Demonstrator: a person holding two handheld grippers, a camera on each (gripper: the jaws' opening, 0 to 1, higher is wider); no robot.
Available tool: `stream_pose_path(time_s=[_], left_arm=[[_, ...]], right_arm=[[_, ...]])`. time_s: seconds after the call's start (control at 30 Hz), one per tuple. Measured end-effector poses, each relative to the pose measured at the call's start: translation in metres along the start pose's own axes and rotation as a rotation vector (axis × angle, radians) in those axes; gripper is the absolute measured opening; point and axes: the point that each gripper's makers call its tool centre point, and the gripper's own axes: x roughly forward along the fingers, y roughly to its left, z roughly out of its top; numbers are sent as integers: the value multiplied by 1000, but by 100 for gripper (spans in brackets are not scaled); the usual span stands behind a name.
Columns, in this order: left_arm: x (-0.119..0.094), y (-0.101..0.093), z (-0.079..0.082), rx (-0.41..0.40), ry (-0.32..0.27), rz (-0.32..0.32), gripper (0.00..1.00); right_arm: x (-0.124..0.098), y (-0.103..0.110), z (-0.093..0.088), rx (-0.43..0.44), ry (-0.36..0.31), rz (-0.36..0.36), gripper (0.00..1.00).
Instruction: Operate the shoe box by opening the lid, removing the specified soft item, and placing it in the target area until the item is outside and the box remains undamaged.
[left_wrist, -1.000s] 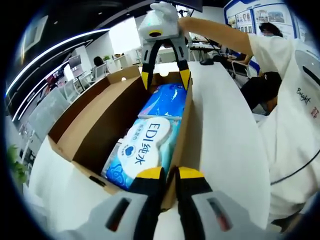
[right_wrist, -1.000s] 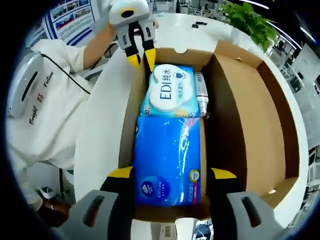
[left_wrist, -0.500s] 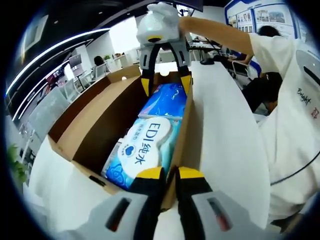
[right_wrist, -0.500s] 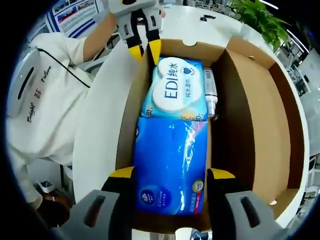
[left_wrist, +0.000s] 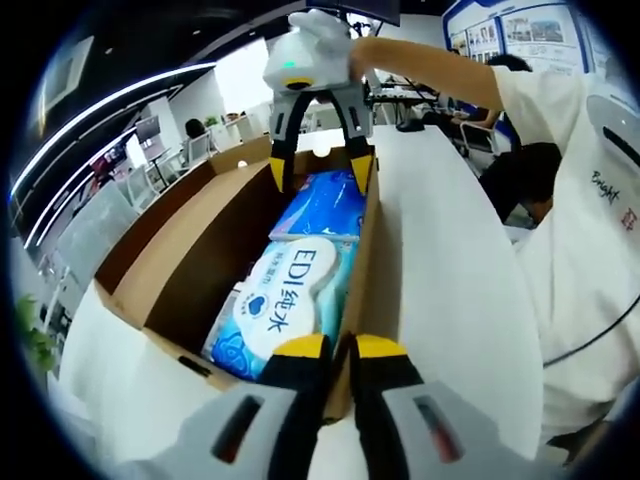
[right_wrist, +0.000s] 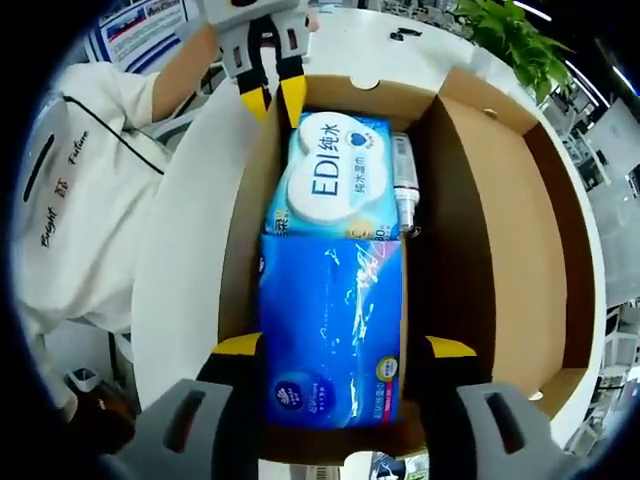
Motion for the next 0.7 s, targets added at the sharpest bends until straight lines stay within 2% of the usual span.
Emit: stream_pose_path(time_s=[0.17,0.23,0.37,0.53,0.63,0.7], left_arm=[[1,0,1,5,-1,0,8],[1,0,1,9,-1,2,7],[2,0,1,27,-14,2,7],[2,0,2,18,-10,5,7],[2,0,2,13,-9,8,7],[2,1,2,11,-7,10,7]], right_arm=[[1,-3,0,-4,5,-4,64],[0,-11,-2,5,22,-21,65],[-5,-27,0,-33,33,-103,63],[-2,-18,1,-38,37,-71,57],[4,-12,0,-46,43,-41,64],[9,-11,-2,-47,59,-29,65]])
